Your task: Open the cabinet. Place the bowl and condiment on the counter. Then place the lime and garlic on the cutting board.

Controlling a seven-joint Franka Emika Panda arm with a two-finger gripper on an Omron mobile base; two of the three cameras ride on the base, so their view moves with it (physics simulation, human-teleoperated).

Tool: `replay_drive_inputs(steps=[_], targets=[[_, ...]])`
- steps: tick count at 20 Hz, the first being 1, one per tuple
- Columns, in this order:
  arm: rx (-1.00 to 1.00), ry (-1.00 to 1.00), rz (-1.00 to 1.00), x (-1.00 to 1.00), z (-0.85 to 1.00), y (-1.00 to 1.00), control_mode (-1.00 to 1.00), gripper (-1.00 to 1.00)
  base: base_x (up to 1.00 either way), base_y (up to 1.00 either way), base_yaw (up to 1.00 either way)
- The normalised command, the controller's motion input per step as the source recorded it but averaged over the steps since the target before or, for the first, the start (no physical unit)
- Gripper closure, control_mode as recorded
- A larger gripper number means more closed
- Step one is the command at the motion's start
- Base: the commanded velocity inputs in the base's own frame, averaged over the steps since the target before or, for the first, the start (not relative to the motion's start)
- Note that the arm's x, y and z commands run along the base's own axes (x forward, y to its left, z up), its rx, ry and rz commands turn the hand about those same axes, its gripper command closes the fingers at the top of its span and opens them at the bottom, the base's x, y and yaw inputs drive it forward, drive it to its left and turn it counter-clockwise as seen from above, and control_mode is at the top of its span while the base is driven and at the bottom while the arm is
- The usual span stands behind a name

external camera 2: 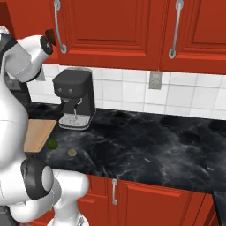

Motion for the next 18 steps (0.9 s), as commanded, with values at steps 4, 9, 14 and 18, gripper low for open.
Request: replay_drive_inputs(steps=[4,9,14,18], targets=[[0.00,0.00,0.03,0.12,0.00,0.27,-1.00,-1.00,0.00,0.00,0.00],[0.00,0.01,0.03,0.06,0.00,0.23,-1.00,-1.00,0.00,0.00,0.00],[0.00,0.02,0.02,0.00,0.00,0.21,-1.00,-1.00,0.00,0.00,0.00],[0.00,0.02,0.01,-0.02,0.00,0.24,-1.00,-1.00,0.00,0.00,0.00]])
